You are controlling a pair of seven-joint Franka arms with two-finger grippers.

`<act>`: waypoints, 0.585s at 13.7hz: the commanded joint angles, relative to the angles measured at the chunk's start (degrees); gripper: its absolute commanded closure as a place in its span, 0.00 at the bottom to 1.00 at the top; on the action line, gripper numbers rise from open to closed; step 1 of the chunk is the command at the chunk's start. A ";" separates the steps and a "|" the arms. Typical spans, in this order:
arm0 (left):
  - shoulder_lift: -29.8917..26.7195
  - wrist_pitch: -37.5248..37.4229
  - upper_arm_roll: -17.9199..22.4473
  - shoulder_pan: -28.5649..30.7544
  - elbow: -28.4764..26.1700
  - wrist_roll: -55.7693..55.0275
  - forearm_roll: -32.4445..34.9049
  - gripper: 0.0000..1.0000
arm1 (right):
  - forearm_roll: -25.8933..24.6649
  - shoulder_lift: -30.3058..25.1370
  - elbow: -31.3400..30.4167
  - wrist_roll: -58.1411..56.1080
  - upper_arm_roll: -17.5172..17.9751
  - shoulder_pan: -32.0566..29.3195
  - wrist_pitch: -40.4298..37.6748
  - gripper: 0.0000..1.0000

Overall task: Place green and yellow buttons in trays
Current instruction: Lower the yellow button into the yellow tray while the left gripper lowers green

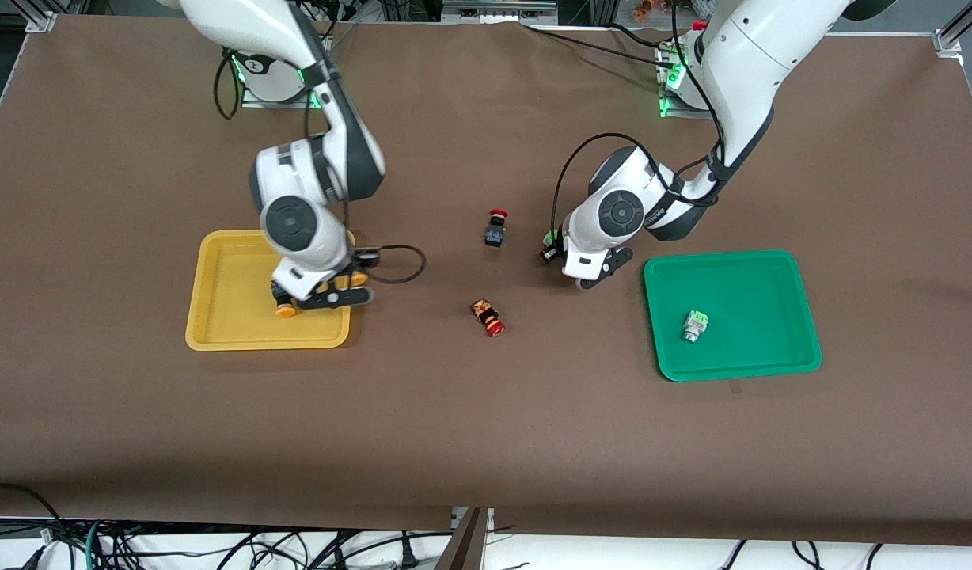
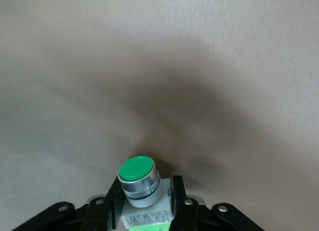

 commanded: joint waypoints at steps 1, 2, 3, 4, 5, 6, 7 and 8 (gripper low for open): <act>-3.41 -18.42 0.77 1.19 8.82 5.28 -0.17 1.00 | 6.94 1.66 -2.12 -9.96 0.16 -5.19 1.35 0.71; -3.24 -24.85 1.38 1.89 13.04 9.31 0.35 1.00 | 11.07 2.88 -2.12 -12.95 0.16 -6.07 1.35 0.67; -3.15 -29.18 2.08 2.77 16.13 12.83 2.36 1.00 | 13.55 3.85 -2.04 -14.46 0.16 -7.30 1.44 0.67; -3.06 -31.75 2.26 4.08 17.47 16.26 5.25 0.99 | 15.32 4.64 -1.95 -15.00 0.16 -7.83 1.44 0.61; -2.71 -32.21 2.52 5.75 17.48 20.82 10.24 0.99 | 15.94 4.65 -1.95 -15.00 0.16 -7.84 1.35 0.33; -2.45 -32.30 3.05 7.59 17.31 25.65 16.21 0.98 | 15.95 4.39 -1.60 -14.65 0.07 -8.01 0.65 0.01; -2.10 -32.30 3.05 9.79 17.30 30.75 20.18 0.98 | 15.95 3.69 -1.42 -14.04 0.07 -7.92 -0.14 0.01; -1.83 -32.13 3.14 11.63 17.30 35.84 22.31 0.98 | 15.95 2.38 -0.90 -13.42 -0.01 -7.84 -1.54 0.01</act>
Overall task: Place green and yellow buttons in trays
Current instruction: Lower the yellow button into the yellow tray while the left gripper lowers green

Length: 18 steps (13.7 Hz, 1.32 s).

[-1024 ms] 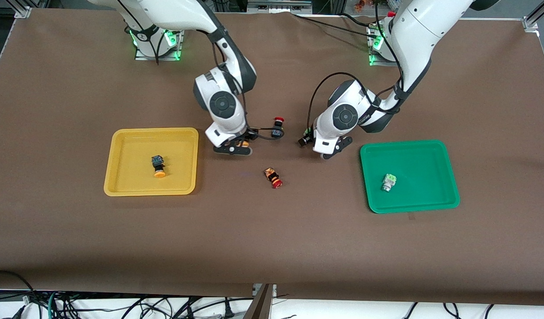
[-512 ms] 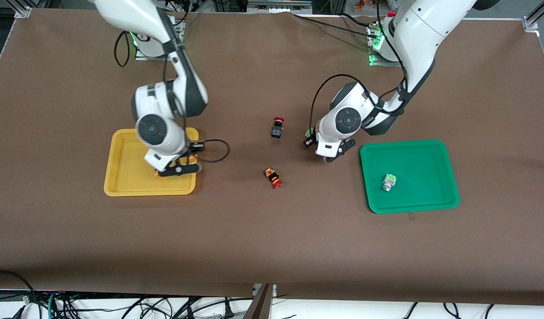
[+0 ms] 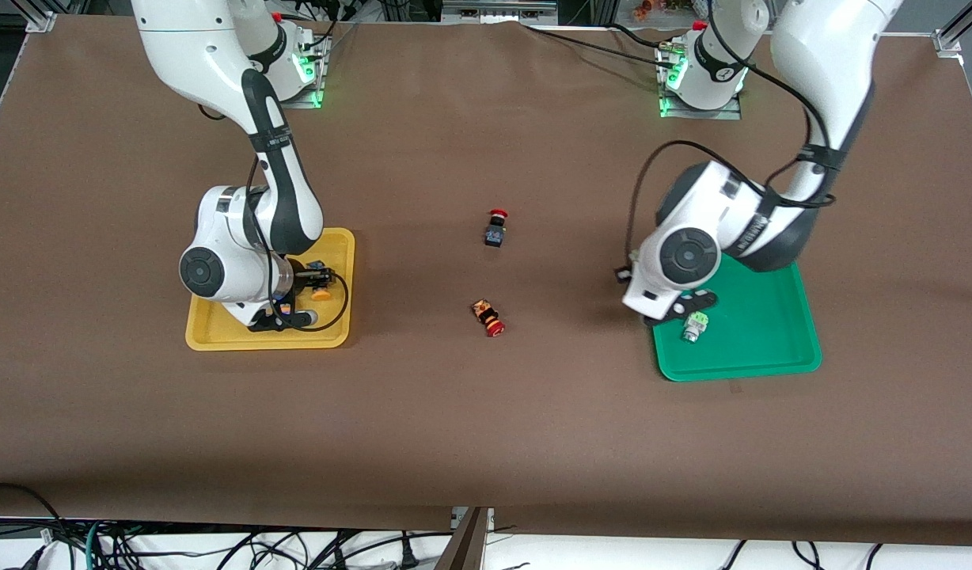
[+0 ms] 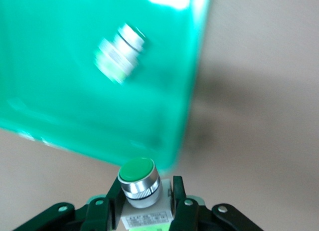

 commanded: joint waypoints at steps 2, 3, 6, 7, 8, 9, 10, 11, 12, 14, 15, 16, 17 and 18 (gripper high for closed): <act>3.57 0.08 -0.47 8.16 0.53 19.43 8.32 0.98 | 0.62 -5.17 1.54 3.98 0.06 0.35 -4.37 0.01; 5.16 2.52 -0.47 10.53 0.18 24.88 9.64 0.98 | -0.34 -6.66 1.63 5.82 -0.02 0.61 -5.25 0.01; 7.98 9.04 -0.64 16.18 -1.75 33.45 9.74 0.72 | -8.59 -14.30 1.81 10.13 -0.02 1.05 -8.33 0.01; 8.07 9.05 -0.64 16.18 -1.75 33.46 9.39 0.36 | -10.27 -16.76 1.90 10.32 -0.11 1.05 -9.55 0.01; 7.99 9.05 -0.64 16.18 -1.49 33.54 8.87 0.00 | -11.50 -18.96 1.90 10.76 -0.20 0.97 -11.65 0.01; 7.55 8.61 -0.82 16.27 -1.14 33.63 8.69 0.00 | -13.60 -21.50 1.90 11.55 -0.37 0.97 -13.50 0.01; 5.98 7.48 -1.69 16.36 -0.62 33.55 8.60 0.00 | -17.19 -24.40 1.73 12.60 -0.29 1.05 -15.17 0.01; 3.09 5.73 -3.27 16.36 -0.52 33.54 8.51 0.00 | -19.75 -27.30 1.55 13.91 -0.03 1.05 -16.50 0.01; 0.10 3.97 -4.67 16.45 -0.09 33.54 8.42 0.00 | -21.26 -29.59 1.55 14.19 -0.11 1.05 -18.51 0.01; -4.91 -0.07 -6.70 16.36 2.97 33.54 5.45 0.00 | -24.59 -31.54 2.42 12.35 -0.46 0.97 -21.33 0.01; -6.33 -2.79 -7.23 16.36 5.60 33.63 4.04 0.00 | -25.83 -31.55 4.08 11.91 -0.46 0.44 -21.52 0.01; -7.30 -6.12 -8.37 16.36 9.11 33.63 2.72 0.00 | -26.36 -30.77 5.49 11.82 0.15 -1.21 -21.61 0.01; -7.48 -10.16 -9.25 16.36 13.41 33.63 1.93 0.00 | -26.63 -30.32 5.85 10.86 2.59 -4.10 -21.69 0.01; -7.57 -14.38 -10.04 16.45 17.37 33.63 1.57 0.00 | -26.72 -30.32 6.03 9.63 7.57 -9.09 -21.69 0.01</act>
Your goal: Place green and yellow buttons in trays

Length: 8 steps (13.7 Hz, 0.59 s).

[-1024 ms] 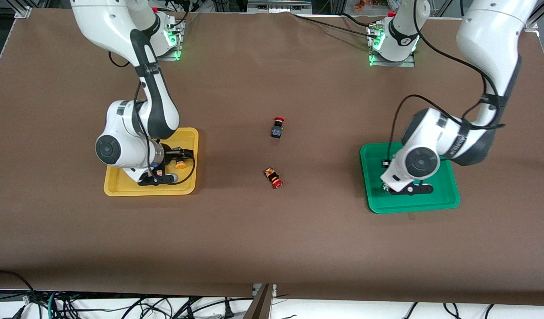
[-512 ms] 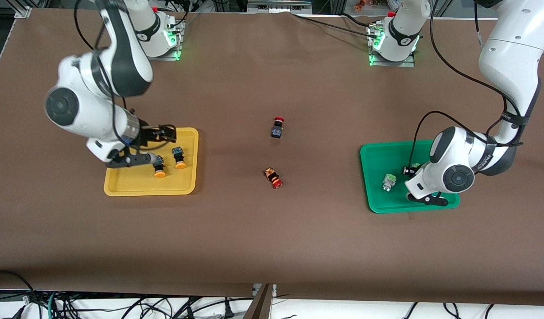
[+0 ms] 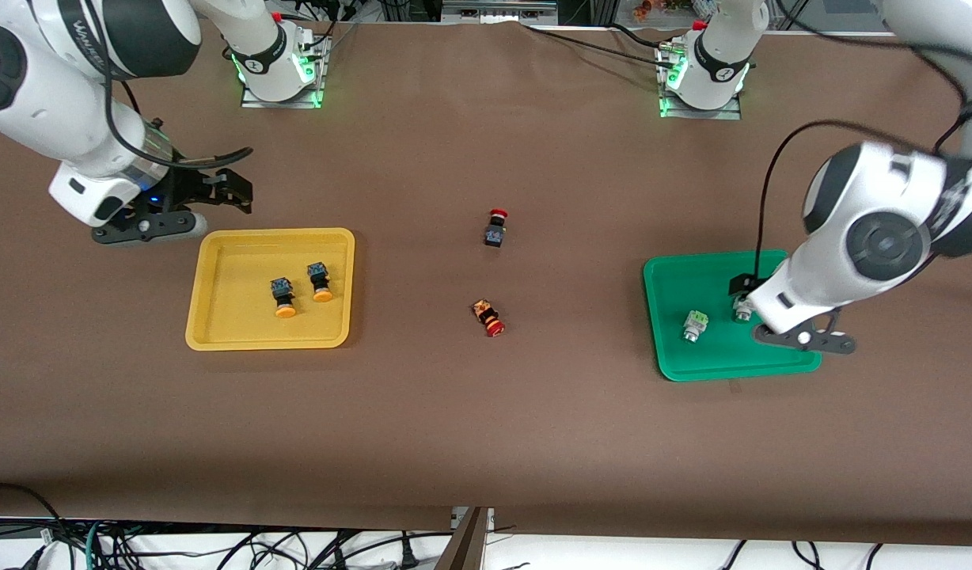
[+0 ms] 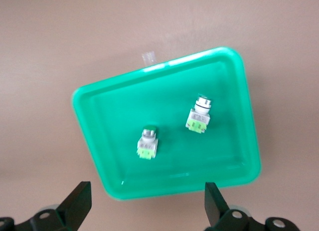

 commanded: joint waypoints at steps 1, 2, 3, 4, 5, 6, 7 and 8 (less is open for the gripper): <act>0.29 -10.12 -1.12 0.19 10.96 0.88 -3.14 0.00 | -0.87 1.49 2.54 -2.34 12.30 -14.03 -1.06 0.01; -0.05 -11.81 -0.86 0.36 13.78 1.49 -6.12 0.00 | -0.61 1.67 2.90 -2.25 17.58 -19.93 -1.06 0.01; -0.49 -14.00 -0.07 1.50 15.20 3.93 -9.02 0.00 | -0.52 1.67 3.16 -1.47 22.33 -24.17 -1.14 0.01; -2.85 -14.37 1.68 0.81 14.61 6.92 -9.40 0.00 | -0.70 1.49 3.60 -1.11 26.21 -27.52 -1.15 0.01; -4.70 -14.20 5.78 -1.81 13.82 7.73 -9.92 0.00 | -0.96 1.32 3.61 -0.94 28.25 -29.64 -1.23 0.01; -6.63 -14.11 13.57 -7.84 12.94 7.82 -11.41 0.00 | -0.87 0.97 3.61 -0.93 28.44 -29.83 -1.49 0.01; -9.61 -14.11 21.91 -13.64 10.58 7.56 -15.34 0.00 | -0.79 0.44 3.61 -0.76 28.18 -29.84 -2.63 0.01; -13.12 -12.89 27.30 -18.05 4.91 7.13 -19.38 0.00 | -0.87 -0.08 3.52 -0.67 28.18 -29.84 -3.77 0.01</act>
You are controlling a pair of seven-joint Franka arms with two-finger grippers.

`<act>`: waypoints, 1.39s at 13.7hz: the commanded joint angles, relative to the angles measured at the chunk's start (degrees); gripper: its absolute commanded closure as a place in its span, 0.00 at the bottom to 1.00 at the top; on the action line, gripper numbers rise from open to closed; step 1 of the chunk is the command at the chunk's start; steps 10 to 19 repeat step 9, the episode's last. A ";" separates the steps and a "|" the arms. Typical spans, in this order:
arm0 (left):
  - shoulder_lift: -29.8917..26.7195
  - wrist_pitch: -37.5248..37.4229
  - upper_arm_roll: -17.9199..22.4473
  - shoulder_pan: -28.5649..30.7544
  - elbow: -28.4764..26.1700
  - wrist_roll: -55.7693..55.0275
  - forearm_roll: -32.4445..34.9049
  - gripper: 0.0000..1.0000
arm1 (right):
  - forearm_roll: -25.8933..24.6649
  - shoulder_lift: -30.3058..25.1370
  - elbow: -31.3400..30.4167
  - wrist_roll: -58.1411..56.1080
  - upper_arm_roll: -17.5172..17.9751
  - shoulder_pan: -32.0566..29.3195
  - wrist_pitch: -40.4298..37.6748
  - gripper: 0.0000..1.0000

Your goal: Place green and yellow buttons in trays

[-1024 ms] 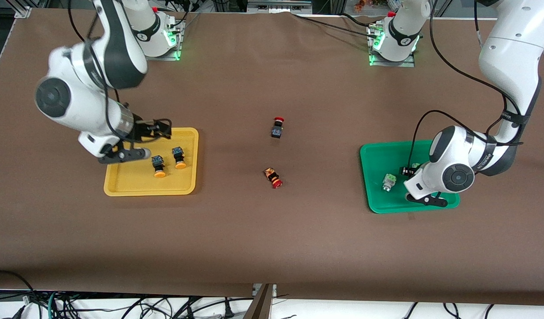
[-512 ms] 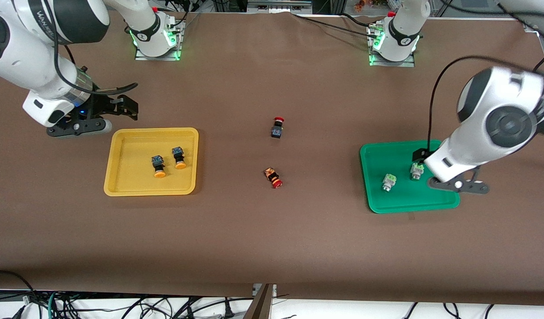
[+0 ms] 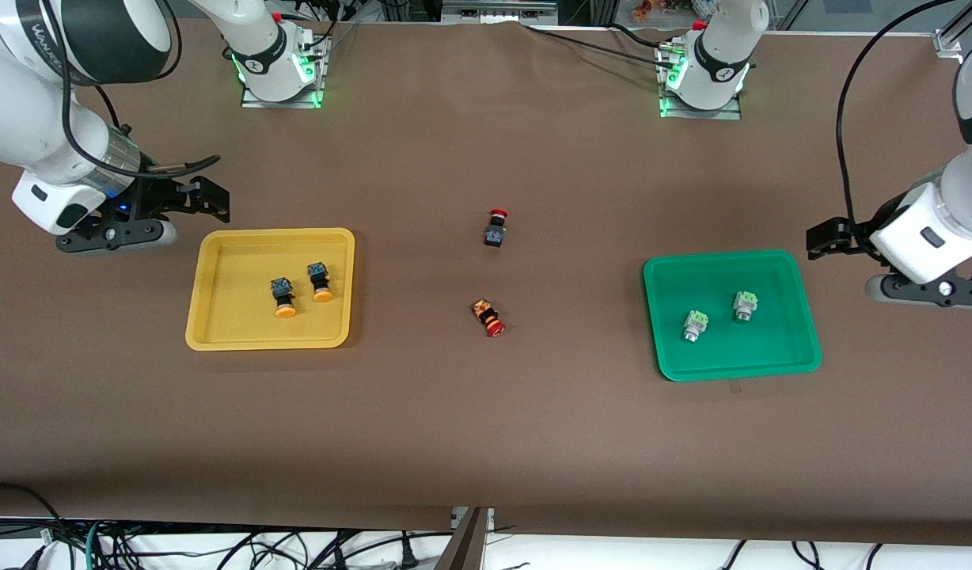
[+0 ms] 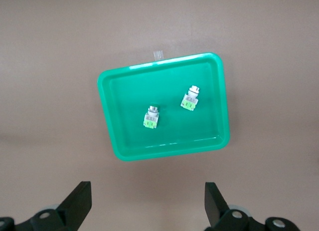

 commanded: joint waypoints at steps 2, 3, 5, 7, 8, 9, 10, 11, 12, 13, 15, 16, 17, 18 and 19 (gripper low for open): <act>-13.41 10.04 14.74 -11.33 -17.99 0.75 -5.79 0.00 | -0.82 -1.05 0.90 0.02 1.38 -1.42 -5.13 0.01; -15.61 12.70 14.84 -11.33 -21.35 0.75 -5.79 0.00 | -0.82 -1.05 0.90 0.19 1.38 -1.42 -6.02 0.01; -16.52 13.43 14.84 -11.33 -23.05 0.84 -5.96 0.00 | -1.17 -0.87 1.34 -0.33 1.46 -1.33 -5.51 0.01; -16.43 13.43 14.84 -11.33 -22.87 0.84 -5.96 0.00 | -1.08 0.00 3.88 -0.86 1.46 -1.33 -6.20 0.01; -16.34 13.43 14.84 -11.33 -22.87 0.84 -5.96 0.00 | -1.08 0.09 4.59 -0.95 1.46 -1.42 -6.03 0.01; -16.25 13.34 14.84 -11.25 -22.79 0.75 -5.96 0.00 | -1.26 0.70 5.73 -1.21 1.38 -1.51 -6.29 0.01; -16.25 13.34 14.84 -11.25 -22.79 0.75 -5.96 0.00 | -1.26 0.70 5.73 -1.21 1.38 -1.51 -6.29 0.01; -16.25 13.34 14.84 -11.25 -22.79 0.75 -5.96 0.00 | -1.26 0.70 5.73 -1.21 1.38 -1.51 -6.29 0.01; -16.25 13.34 14.84 -11.25 -22.79 0.75 -5.96 0.00 | -1.26 0.70 5.73 -1.21 1.38 -1.51 -6.29 0.01; -16.25 13.34 14.84 -11.25 -22.79 0.75 -5.96 0.00 | -1.26 0.70 5.73 -1.21 1.38 -1.51 -6.29 0.01; -16.25 13.34 14.84 -11.25 -22.79 0.75 -5.96 0.00 | -1.26 0.70 5.73 -1.21 1.38 -1.51 -6.29 0.01; -16.25 13.34 14.84 -11.25 -22.79 0.75 -5.96 0.00 | -1.26 0.70 5.73 -1.21 1.38 -1.51 -6.29 0.01; -16.25 13.34 14.84 -11.25 -22.79 0.75 -5.96 0.00 | -1.26 0.70 5.73 -1.21 1.38 -1.51 -6.29 0.01; -16.25 13.34 14.84 -11.25 -22.79 0.75 -5.96 0.00 | -1.26 0.70 5.73 -1.21 1.38 -1.51 -6.29 0.01; -16.25 13.34 14.84 -11.25 -22.79 0.75 -5.96 0.00 | -1.26 0.70 5.73 -1.21 1.38 -1.51 -6.29 0.01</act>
